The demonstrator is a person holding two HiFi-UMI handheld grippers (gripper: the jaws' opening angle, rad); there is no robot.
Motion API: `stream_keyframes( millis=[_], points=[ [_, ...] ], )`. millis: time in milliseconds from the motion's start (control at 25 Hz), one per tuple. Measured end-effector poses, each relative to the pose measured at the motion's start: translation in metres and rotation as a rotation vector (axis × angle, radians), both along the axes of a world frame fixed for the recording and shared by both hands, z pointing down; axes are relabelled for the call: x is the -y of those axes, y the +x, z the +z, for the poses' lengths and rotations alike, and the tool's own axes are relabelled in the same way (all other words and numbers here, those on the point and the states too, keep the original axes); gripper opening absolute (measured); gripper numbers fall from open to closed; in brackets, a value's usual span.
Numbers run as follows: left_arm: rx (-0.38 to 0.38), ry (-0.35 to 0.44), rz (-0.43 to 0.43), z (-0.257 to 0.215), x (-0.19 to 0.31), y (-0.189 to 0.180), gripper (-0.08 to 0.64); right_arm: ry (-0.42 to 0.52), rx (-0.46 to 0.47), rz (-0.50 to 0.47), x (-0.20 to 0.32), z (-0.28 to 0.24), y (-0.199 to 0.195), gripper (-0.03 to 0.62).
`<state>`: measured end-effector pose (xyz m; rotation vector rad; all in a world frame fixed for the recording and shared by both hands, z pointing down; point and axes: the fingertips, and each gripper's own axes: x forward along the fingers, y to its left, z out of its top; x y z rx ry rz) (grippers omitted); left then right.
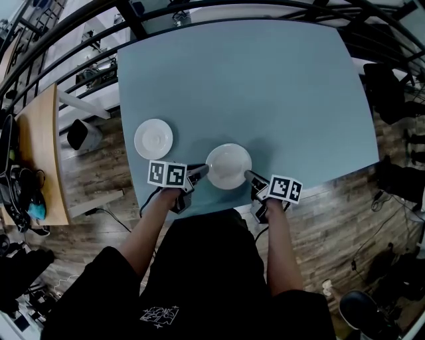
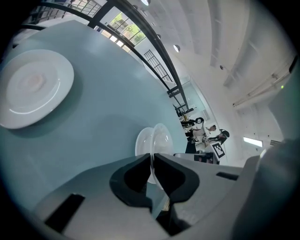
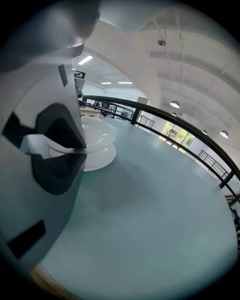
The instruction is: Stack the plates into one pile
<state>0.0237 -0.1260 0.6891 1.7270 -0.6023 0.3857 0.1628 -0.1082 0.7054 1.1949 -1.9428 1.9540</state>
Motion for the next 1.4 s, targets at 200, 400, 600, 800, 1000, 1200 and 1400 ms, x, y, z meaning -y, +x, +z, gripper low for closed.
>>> stream_keyframes(
  millis=[200,400,600,800,1000,1200,1400],
  points=[
    [0.03,-0.02,0.003,0.012,0.0,0.007,0.031,-0.01,-0.026,-0.001,0.002,0.009,0.008,0.032],
    [0.061,-0.022,-0.004,0.015,0.004,0.011,0.031,-0.005,-0.045,-0.008,0.007,0.01,0.012,0.032],
    [0.091,-0.018,0.002,0.015,0.005,0.014,0.031,0.032,-0.126,-0.066,0.01,0.009,0.014,0.034],
    [0.118,-0.015,0.002,0.015,0.004,0.015,0.031,0.05,-0.201,-0.111,0.01,0.01,0.015,0.041],
    [0.152,-0.021,0.006,0.017,0.004,0.015,0.032,0.057,-0.245,-0.147,0.01,0.014,0.016,0.046],
    [0.191,-0.016,0.016,0.02,0.002,0.013,0.032,0.075,-0.297,-0.194,0.011,0.014,0.013,0.051],
    [0.258,0.011,0.029,0.023,0.002,0.01,0.032,0.111,-0.409,-0.281,0.013,0.013,0.01,0.06]
  ],
)
